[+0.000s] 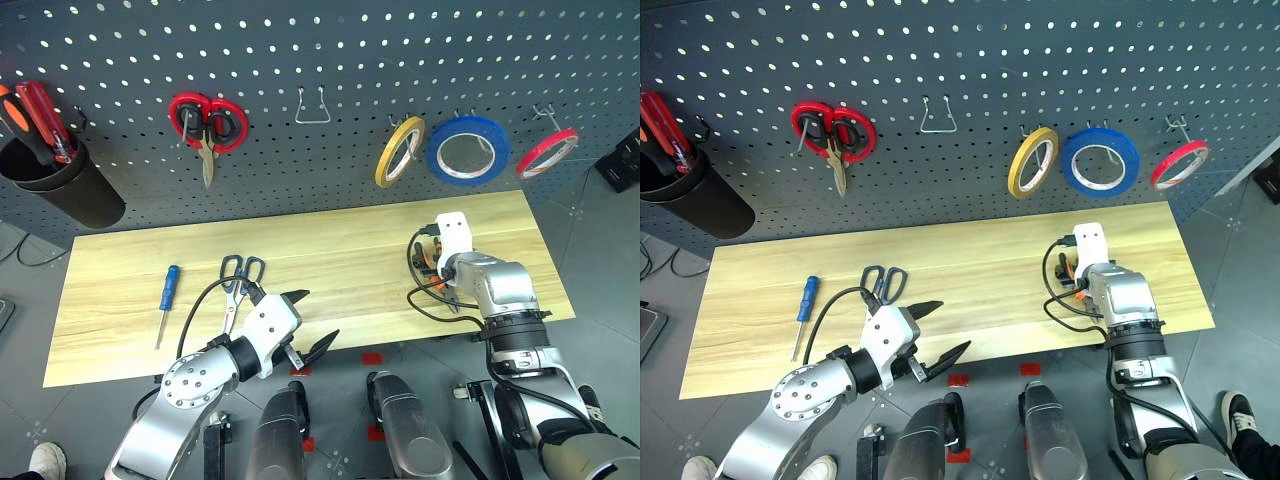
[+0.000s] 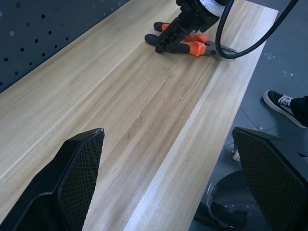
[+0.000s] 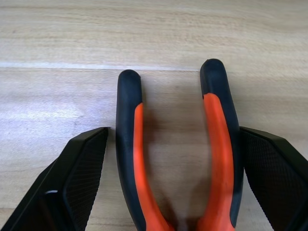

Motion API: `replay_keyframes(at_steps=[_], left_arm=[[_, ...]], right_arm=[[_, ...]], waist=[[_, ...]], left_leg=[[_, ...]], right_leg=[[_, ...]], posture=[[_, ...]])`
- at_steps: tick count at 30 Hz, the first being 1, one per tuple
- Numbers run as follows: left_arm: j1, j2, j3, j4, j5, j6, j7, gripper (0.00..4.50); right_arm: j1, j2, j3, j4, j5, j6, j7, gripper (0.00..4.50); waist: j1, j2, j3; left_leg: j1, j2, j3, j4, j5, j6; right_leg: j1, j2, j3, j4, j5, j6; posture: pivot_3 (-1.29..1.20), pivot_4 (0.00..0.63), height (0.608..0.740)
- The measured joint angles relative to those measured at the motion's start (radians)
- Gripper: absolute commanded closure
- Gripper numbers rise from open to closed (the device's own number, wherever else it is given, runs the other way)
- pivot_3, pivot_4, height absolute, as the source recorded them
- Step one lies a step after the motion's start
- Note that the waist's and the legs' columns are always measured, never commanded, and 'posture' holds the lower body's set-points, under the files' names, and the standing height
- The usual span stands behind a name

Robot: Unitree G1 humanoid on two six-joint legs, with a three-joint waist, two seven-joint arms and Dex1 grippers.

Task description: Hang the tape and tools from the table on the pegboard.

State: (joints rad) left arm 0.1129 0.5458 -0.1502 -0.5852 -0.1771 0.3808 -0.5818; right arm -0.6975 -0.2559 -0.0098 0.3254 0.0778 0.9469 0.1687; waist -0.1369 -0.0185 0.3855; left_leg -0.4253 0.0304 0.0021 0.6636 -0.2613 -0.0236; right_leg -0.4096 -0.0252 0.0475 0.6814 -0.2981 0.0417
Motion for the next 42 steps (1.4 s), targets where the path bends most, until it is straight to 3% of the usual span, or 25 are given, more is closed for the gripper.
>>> replay_keyframes(at_steps=[19,22,25,41,42], left_arm=[[-0.040,-0.009,-0.002,0.003,0.002,0.001,0.001,0.00],[-0.040,-0.013,-0.003,0.003,0.002,0.000,0.001,0.00],[-0.040,-0.017,-0.003,0.003,0.003,0.000,0.002,0.00],[-0.049,-0.023,-0.004,0.010,0.009,-0.001,0.001,0.00],[-0.051,-0.023,-0.004,0.013,0.009,-0.001,0.001,0.00]], right_arm=[[-0.054,-0.094,0.121,0.113,-0.039,-0.114,0.229,0.05],[-0.060,-0.092,0.120,0.122,-0.049,-0.121,0.233,0.65],[-0.061,-0.092,0.120,0.128,-0.053,-0.127,0.239,1.56],[-0.060,-0.094,0.121,0.128,-0.065,-0.141,0.256,1.58],[-0.059,-0.097,0.125,0.127,-0.066,-0.143,0.264,1.23]], waist=[[0.001,-0.001,0.001],[0.001,-0.001,0.001],[0.001,-0.001,0.001],[0.001,-0.001,0.001],[0.001,-0.001,0.001]], left_leg=[[0.000,0.000,0.000,0.000,0.000,0.000],[0.000,0.000,0.000,0.000,0.000,0.000],[0.000,0.000,0.000,0.000,0.000,0.000],[0.000,0.000,0.000,-0.001,0.000,0.000],[0.000,0.000,0.000,-0.001,0.000,0.000]], right_leg=[[0.000,0.000,0.000,0.000,0.000,0.000],[0.000,0.000,0.000,0.000,0.000,0.000],[0.000,0.000,0.000,0.000,0.000,0.000],[0.000,0.000,0.000,-0.001,0.000,0.000],[0.000,0.000,0.000,-0.001,0.000,0.000]], posture=[[-0.13,0.427,0.740],[-0.13,0.413,0.740],[-0.13,0.413,0.740],[-0.15,0.412,0.740],[-0.15,0.412,0.740]])
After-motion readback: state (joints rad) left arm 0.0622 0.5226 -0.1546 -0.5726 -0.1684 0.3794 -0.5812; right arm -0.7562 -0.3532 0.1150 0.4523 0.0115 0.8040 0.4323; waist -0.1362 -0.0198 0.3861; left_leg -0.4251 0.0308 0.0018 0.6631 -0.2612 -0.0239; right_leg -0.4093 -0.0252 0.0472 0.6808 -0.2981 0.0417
